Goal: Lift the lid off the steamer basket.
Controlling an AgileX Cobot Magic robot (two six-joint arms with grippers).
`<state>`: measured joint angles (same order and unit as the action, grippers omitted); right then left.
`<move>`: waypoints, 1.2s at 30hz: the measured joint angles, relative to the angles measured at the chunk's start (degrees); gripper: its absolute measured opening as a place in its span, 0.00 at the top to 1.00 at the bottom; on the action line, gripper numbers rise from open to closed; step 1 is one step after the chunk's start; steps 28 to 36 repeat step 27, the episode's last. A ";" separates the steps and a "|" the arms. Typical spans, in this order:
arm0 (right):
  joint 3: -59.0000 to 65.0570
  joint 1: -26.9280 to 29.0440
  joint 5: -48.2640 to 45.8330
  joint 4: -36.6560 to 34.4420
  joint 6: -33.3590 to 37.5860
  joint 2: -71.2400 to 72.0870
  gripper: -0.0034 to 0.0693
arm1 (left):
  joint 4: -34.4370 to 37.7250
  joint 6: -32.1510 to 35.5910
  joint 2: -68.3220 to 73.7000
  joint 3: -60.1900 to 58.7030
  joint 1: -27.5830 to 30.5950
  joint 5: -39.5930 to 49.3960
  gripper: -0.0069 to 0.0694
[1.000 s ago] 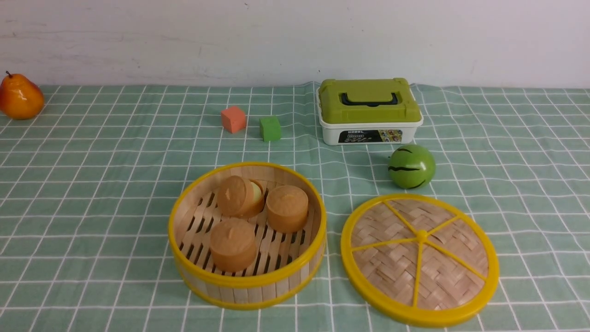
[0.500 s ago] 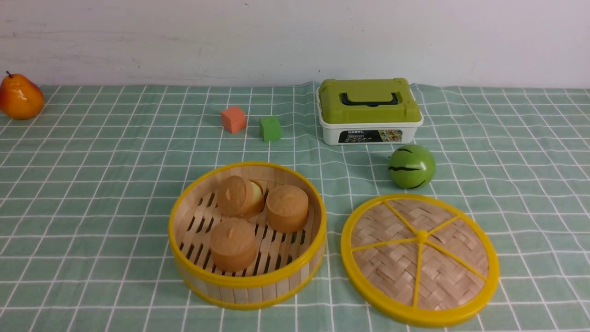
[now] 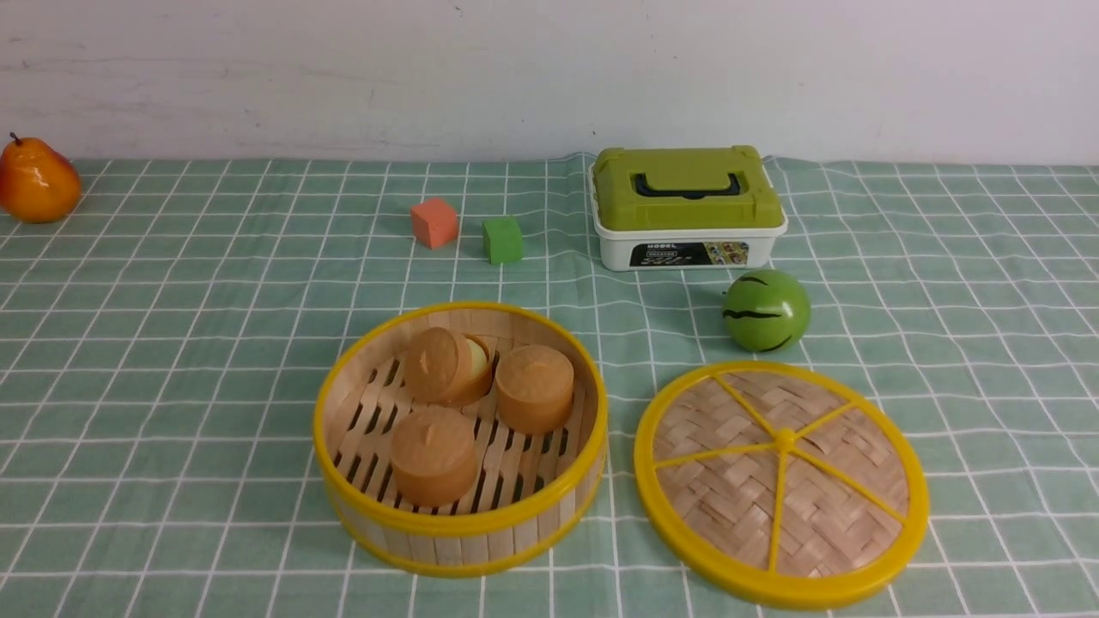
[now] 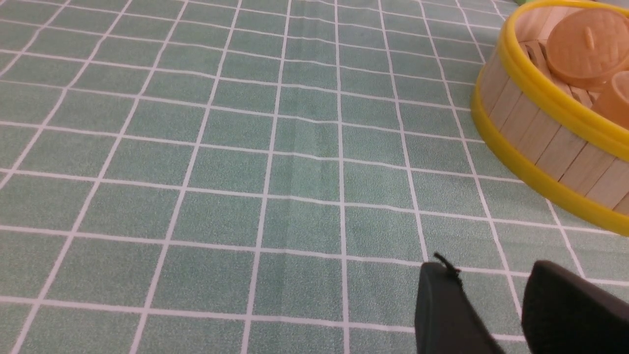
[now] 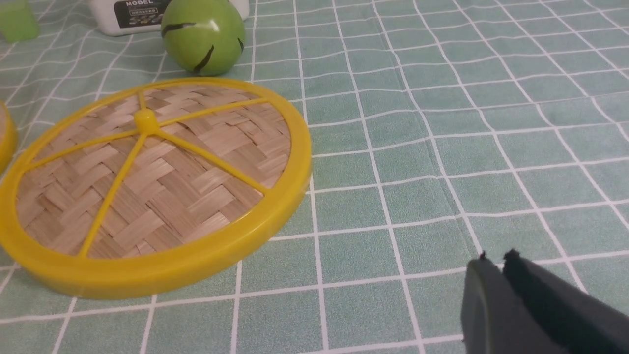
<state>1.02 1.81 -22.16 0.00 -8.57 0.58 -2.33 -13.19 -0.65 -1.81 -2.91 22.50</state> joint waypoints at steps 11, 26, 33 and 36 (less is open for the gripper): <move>0.00 0.00 0.00 0.00 0.00 0.00 0.91 | 0.00 0.00 0.00 0.00 0.00 0.00 0.60; 0.00 0.00 0.00 0.00 0.00 0.00 0.89 | 0.00 0.00 0.00 0.00 0.00 0.00 0.60; 0.00 0.00 0.00 0.00 0.00 0.00 0.89 | 0.00 0.00 0.00 0.00 0.00 0.00 0.60; 0.00 0.00 0.00 0.00 0.00 0.00 0.89 | 0.00 0.00 0.00 0.00 0.00 0.00 0.60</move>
